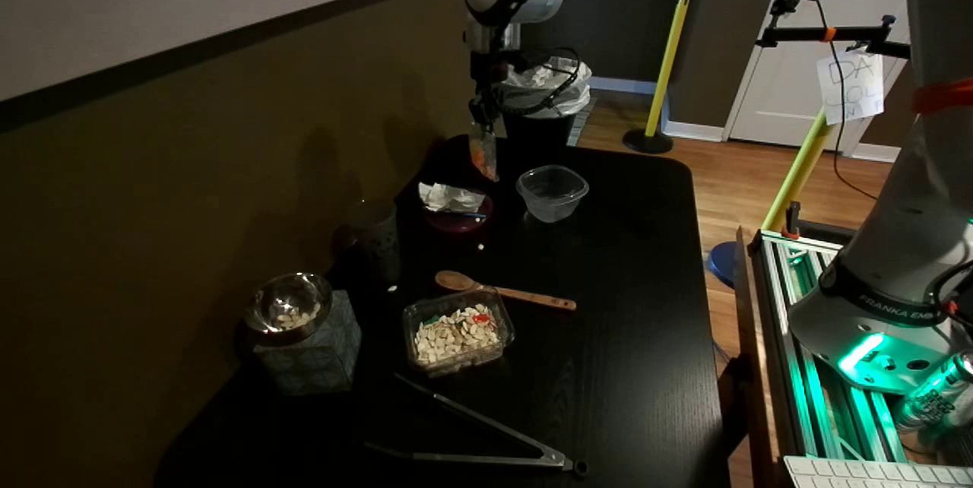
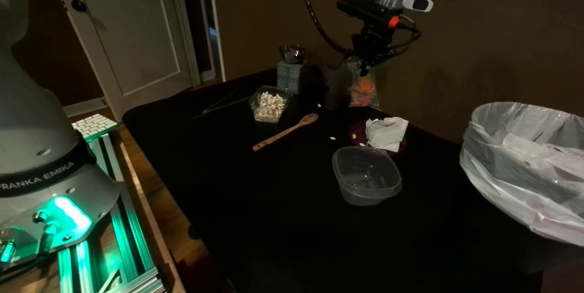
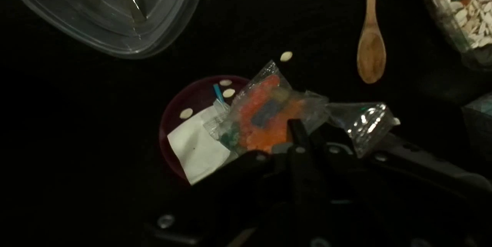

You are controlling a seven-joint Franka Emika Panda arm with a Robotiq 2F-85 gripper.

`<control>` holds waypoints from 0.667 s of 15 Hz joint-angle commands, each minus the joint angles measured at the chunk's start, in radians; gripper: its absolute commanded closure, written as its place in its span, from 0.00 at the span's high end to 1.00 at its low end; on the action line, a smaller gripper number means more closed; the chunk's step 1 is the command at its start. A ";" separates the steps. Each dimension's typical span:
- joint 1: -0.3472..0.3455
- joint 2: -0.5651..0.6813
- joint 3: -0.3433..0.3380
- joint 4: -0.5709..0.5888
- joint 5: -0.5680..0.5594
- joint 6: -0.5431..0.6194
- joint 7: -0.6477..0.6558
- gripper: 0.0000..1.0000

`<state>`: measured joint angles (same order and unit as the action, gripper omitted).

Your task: Pick up the clear plastic from the bowl and put it on the red lid.

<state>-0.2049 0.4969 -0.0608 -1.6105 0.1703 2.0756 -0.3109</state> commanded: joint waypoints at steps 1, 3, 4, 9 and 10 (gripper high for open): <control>-0.014 0.197 0.023 0.230 0.028 -0.005 0.048 0.00; -0.018 0.288 0.025 0.335 0.020 -0.017 0.077 0.00; -0.019 0.333 0.024 0.382 0.012 -0.027 0.090 0.00; -0.038 0.538 0.023 0.600 -0.013 -0.100 0.112 0.00; -0.043 0.569 0.024 0.638 -0.013 -0.121 0.120 0.00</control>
<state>-0.2232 0.9396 -0.0500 -1.1513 0.1736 2.0407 -0.2260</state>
